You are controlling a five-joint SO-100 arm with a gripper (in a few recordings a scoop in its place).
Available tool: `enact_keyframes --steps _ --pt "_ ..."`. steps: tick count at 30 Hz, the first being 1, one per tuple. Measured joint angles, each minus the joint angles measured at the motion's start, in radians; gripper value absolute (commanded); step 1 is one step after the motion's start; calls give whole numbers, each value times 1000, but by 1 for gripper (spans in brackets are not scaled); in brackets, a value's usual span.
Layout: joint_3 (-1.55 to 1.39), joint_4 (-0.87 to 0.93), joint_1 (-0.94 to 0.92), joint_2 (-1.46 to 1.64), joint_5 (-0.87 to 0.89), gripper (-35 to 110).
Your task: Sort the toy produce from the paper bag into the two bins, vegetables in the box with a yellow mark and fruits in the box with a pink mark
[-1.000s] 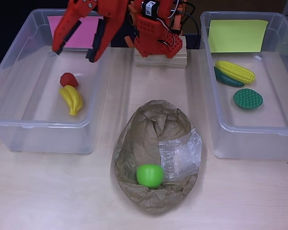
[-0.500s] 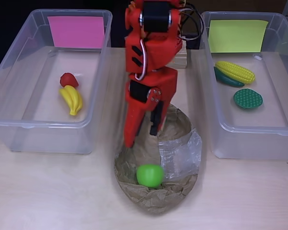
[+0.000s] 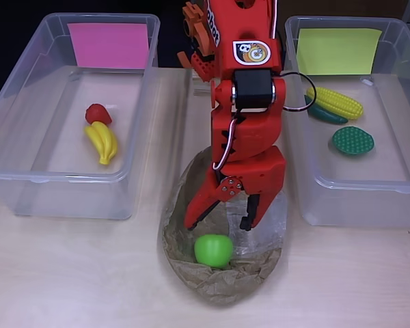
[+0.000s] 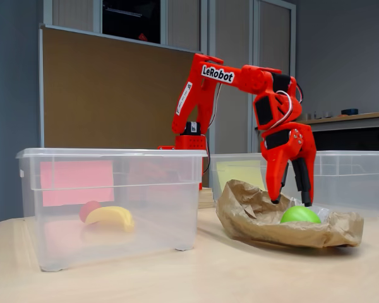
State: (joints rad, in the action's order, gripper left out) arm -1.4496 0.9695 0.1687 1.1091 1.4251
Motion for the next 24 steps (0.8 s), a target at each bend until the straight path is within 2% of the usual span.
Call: enact_keyframes --steps 5,16,24 --pt "78 0 -5 -86 110 44" --pt "175 -32 -5 -212 103 39" --pt "186 -35 -6 -247 80 28"
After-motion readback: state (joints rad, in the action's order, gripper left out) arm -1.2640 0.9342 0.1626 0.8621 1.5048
